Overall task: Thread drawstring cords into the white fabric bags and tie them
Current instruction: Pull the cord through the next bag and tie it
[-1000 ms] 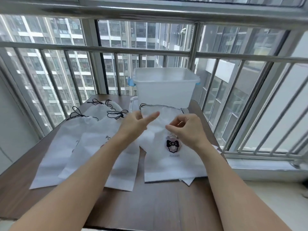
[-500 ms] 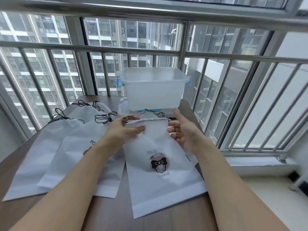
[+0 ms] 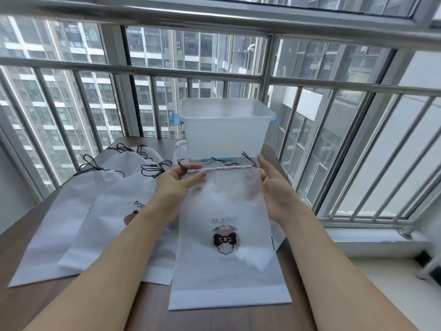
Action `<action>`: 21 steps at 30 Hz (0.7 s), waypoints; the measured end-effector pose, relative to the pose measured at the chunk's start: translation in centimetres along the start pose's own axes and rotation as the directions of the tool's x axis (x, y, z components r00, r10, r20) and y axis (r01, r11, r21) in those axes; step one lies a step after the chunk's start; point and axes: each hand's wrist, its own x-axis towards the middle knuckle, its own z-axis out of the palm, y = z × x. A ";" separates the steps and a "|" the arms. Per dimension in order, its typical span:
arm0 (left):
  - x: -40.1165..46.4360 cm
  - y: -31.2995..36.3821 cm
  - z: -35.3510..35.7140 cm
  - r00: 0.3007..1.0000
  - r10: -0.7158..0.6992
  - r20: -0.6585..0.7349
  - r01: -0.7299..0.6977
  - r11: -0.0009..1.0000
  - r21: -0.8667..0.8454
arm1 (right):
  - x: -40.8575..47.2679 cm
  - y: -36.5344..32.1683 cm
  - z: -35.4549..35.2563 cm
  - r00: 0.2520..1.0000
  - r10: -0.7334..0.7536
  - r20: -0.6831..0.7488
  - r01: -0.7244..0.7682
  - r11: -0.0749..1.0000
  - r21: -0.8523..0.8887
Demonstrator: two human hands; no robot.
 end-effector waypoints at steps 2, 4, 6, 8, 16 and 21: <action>-0.2 -0.1 0.3 0.999 0.026 0.021 -0.027 0.996 0.081 | 0.3 0.2 0.0 0.999 -0.010 -0.037 0.011 1.000 0.008; -0.3 -0.2 0.4 0.999 0.039 0.008 -0.039 0.990 0.133 | 0.7 0.6 0.0 0.995 -0.044 -0.092 0.047 0.998 0.032; -0.2 -0.1 0.5 0.999 0.020 -0.028 -0.017 0.994 0.105 | 1.2 0.7 -0.4 0.986 -0.090 -0.142 0.095 0.995 0.032; 0.0 0.3 0.7 0.998 -0.017 -0.060 0.017 1.000 -0.005 | 1.5 0.5 -0.7 0.979 -0.126 -0.159 0.131 0.991 0.019; 1.0 1.2 -0.6 0.994 -0.051 -0.098 -0.004 0.873 -0.488 | 1.0 -0.5 -1.4 0.968 -0.116 -0.224 0.175 0.948 0.266; 0.9 2.7 -1.4 0.986 -0.014 -0.168 -0.082 0.831 -0.550 | 1.1 -1.4 -2.7 0.932 -0.101 -0.349 0.279 0.813 0.511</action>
